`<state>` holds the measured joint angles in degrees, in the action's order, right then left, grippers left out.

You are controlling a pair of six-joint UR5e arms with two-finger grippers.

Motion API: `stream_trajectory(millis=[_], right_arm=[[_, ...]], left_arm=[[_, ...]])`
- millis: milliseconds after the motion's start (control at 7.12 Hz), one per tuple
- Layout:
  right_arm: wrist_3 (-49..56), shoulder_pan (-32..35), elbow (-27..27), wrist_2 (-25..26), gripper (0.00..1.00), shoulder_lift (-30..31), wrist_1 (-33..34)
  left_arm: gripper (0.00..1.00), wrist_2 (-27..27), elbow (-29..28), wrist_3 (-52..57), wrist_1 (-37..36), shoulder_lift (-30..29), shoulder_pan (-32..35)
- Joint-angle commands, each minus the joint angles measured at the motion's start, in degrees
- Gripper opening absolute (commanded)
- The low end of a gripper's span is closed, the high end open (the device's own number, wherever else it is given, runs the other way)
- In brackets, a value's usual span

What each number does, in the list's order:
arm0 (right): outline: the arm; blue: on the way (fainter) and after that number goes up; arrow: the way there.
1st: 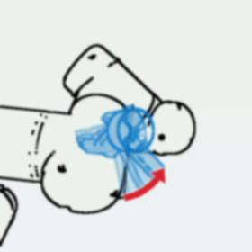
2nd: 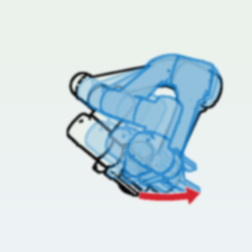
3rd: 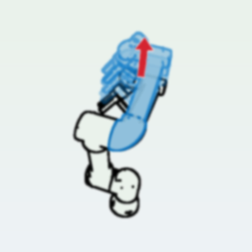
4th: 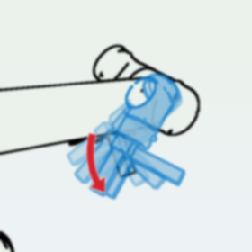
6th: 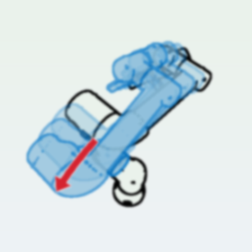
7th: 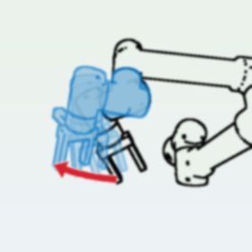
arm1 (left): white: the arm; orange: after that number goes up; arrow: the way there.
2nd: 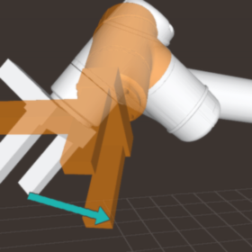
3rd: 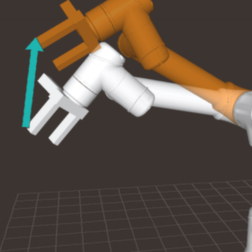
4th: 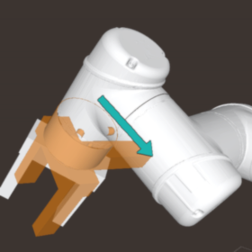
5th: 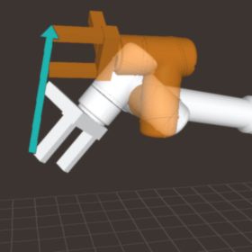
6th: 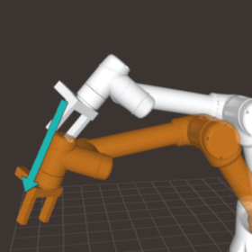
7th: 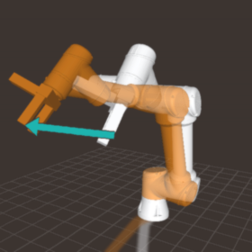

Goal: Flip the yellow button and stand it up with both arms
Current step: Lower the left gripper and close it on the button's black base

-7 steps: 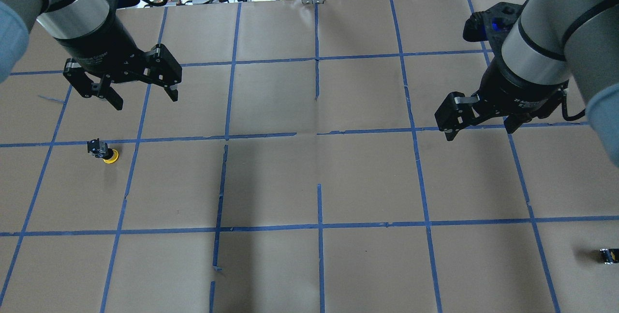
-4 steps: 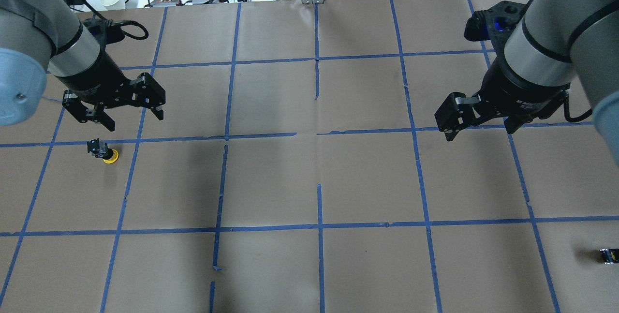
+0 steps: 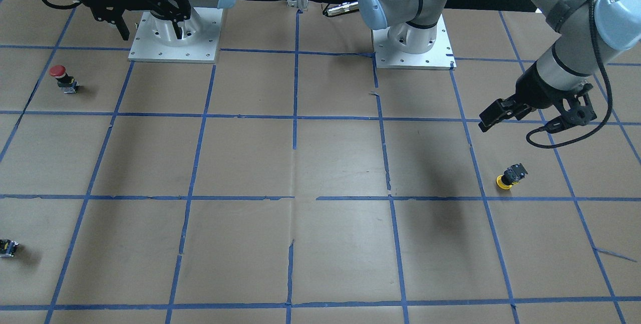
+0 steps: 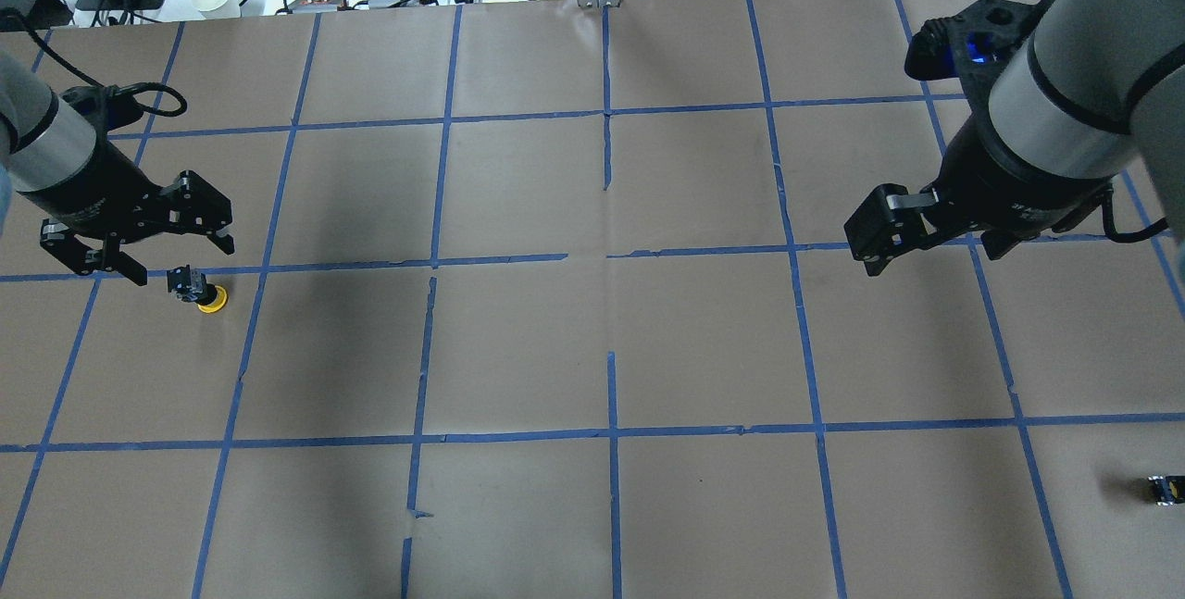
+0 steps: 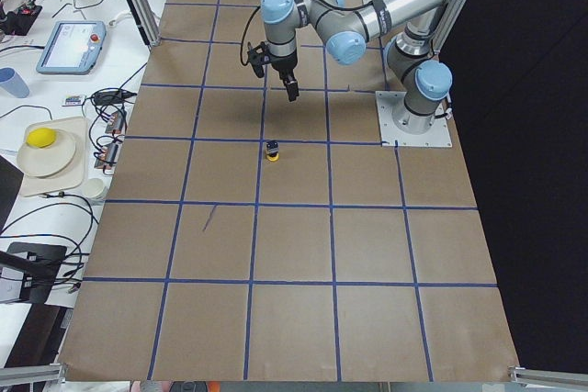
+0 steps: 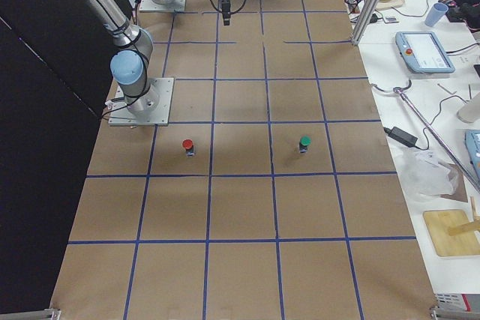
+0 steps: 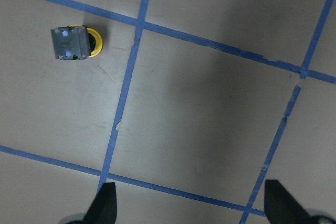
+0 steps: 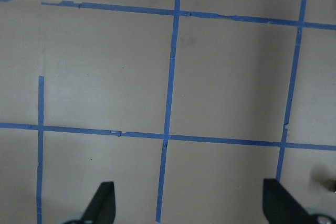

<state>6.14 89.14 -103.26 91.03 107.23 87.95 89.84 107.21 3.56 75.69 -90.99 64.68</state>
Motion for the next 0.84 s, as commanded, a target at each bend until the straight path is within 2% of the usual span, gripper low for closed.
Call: stream_trajectory(millis=[0, 421, 702], right_arm=[[0.19, 0.07, -0.53, -0.24, 1.0, 0.79, -0.06], [0.02, 0.07, -1.15, -0.24, 1.0, 0.87, -0.58], [0.02, 0.07, -1.94, -0.24, 1.0, 0.88, -1.03]], left_arm=[[1.0, -0.02, 1.32, 0.21, -8.7, -5.31, -3.59], [1.0, -0.02, 4.49, 3.81, -11.34, -9.09, -5.26], [1.0, -0.19, 3.88, 7.75, -16.42, -12.89, -7.11]])
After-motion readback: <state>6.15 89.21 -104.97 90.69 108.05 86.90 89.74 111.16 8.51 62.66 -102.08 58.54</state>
